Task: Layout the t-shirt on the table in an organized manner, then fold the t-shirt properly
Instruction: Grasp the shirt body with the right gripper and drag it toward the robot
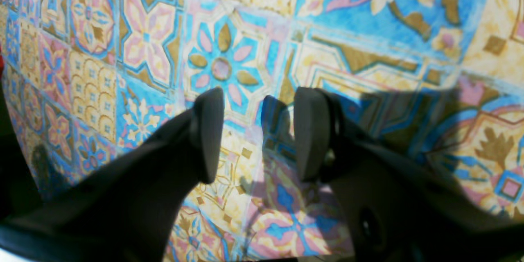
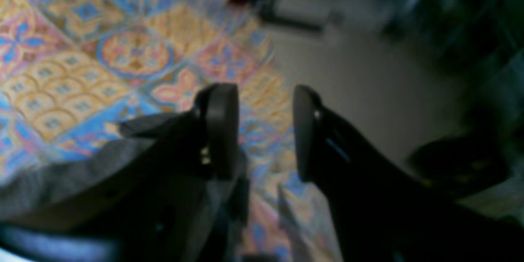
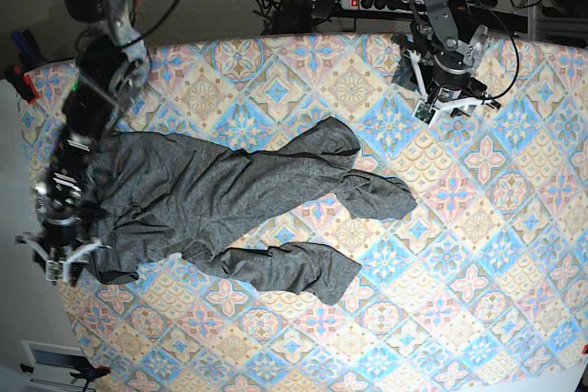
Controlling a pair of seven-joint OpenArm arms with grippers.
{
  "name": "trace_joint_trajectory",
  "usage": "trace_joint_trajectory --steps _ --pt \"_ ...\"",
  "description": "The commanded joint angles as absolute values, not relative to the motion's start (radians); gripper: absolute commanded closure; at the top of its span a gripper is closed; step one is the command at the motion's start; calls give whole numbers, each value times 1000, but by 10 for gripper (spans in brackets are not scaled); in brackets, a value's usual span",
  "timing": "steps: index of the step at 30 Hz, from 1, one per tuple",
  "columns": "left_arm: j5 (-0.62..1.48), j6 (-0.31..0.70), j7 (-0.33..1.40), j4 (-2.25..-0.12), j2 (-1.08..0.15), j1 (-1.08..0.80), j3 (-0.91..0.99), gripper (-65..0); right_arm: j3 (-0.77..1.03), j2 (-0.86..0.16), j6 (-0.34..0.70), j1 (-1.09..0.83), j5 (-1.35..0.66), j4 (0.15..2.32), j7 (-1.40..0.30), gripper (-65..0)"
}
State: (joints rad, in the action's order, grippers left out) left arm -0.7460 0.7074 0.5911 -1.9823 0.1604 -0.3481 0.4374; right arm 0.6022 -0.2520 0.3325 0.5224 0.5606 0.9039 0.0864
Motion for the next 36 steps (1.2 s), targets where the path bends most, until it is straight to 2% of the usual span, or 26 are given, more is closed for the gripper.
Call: trace_joint_trajectory --steps 1,5,8,11,18,24,30,36 --pt "-742 698 578 -2002 157 -343 437 -271 599 -243 375 513 556 966 53 -214" --pt "-742 698 576 -2000 157 -337 433 -271 542 -127 611 507 556 1150 -94 -213" --pt "-734 698 576 -2000 157 -335 430 -271 473 -91 694 507 555 1188 -162 -215" --pt "-740 698 576 -1998 157 -341 427 -271 389 -50 696 512 556 1208 -196 -215" --pt "-740 698 576 -1998 156 -341 427 -271 257 -42 696 513 555 1107 -206 -216" --pt "-740 698 576 -1998 156 -341 427 -271 249 -33 694 513 553 949 -191 -216" --pt "-740 698 576 -1998 157 -340 427 -271 255 -28 693 513 553 799 -87 -217" --pt "-740 698 576 -1998 157 -341 426 -271 255 -28 693 513 555 773 -71 -212"
